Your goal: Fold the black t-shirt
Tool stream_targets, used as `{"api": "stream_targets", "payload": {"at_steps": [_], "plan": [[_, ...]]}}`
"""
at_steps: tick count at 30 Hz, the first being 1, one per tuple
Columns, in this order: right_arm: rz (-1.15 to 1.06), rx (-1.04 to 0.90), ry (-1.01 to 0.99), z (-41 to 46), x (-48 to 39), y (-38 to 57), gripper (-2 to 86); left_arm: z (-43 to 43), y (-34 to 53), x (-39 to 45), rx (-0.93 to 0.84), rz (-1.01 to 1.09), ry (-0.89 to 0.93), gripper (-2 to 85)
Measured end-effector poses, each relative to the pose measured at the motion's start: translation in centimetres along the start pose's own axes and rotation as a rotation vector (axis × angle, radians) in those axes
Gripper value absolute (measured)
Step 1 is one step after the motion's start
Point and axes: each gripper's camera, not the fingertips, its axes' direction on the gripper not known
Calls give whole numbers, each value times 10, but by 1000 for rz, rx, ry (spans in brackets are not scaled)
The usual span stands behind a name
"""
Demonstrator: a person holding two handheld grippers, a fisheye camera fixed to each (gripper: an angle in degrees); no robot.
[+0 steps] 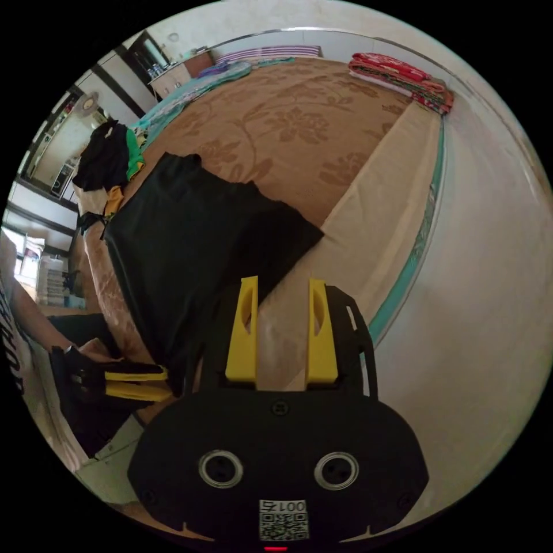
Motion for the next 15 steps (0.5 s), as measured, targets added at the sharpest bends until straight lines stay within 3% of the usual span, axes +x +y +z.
{"api": "stream_targets", "payload": {"at_steps": [4, 11, 13, 15], "plan": [[85, -11, 49, 19, -18, 39, 119, 12, -10, 18, -72, 14, -41, 42], [193, -87, 229, 64, -73, 116, 109, -9, 16, 27, 28, -62, 20, -16], [305, -57, 193, 77, -82, 139, 104, -16, 26, 32, 53, -61, 1, -16], [497, 33, -14, 95, -89, 171, 106, -23, 36, 36, 76, -69, -13, -16]]}}
